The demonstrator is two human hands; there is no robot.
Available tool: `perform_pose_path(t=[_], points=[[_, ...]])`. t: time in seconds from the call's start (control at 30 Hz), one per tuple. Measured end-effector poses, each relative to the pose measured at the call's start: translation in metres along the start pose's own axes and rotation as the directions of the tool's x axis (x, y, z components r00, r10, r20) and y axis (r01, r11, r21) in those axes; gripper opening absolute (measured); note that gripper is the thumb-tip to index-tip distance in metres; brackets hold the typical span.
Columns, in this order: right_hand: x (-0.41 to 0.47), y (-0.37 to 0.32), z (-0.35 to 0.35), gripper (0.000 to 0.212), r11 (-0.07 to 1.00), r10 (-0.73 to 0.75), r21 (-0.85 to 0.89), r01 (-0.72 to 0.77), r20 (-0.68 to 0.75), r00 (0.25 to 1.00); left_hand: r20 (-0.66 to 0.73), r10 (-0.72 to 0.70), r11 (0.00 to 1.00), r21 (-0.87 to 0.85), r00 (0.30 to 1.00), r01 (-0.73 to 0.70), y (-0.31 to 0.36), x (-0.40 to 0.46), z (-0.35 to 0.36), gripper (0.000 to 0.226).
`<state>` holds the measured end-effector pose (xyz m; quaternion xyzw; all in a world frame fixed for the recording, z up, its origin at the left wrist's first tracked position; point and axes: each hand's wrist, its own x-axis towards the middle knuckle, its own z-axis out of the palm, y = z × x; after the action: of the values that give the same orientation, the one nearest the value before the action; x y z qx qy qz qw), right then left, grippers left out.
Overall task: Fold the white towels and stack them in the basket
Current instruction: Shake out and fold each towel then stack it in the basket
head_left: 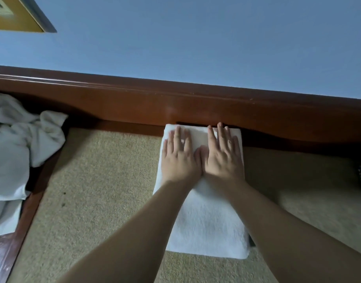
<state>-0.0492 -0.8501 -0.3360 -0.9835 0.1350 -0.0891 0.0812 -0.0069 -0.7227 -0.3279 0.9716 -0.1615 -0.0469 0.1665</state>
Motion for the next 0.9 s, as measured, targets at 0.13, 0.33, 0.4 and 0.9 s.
perform_pose_path(t=[0.13,0.33,0.4,0.9], points=[[-0.003,0.004,0.021,0.055,1.0,0.018,-0.005,-0.018,-0.123,0.992,-0.02,0.046,0.999,0.003,0.999,-0.046,-0.008,0.011,0.017,0.069],[0.001,0.005,0.025,0.057,1.0,0.017,0.015,-0.016,-0.075,0.997,0.032,0.03,1.0,-0.004,0.999,-0.03,-0.009,0.016,0.016,0.072],[-0.004,0.002,0.017,0.054,1.0,0.009,-0.005,-0.01,-0.073,0.997,0.108,0.014,1.0,-0.003,0.994,-0.014,-0.005,0.017,0.008,0.072],[-0.146,-0.019,-0.013,0.065,0.996,0.079,-0.048,-0.072,0.182,0.98,0.152,0.034,0.996,0.077,0.988,-0.046,-0.018,-0.118,0.018,0.071]])
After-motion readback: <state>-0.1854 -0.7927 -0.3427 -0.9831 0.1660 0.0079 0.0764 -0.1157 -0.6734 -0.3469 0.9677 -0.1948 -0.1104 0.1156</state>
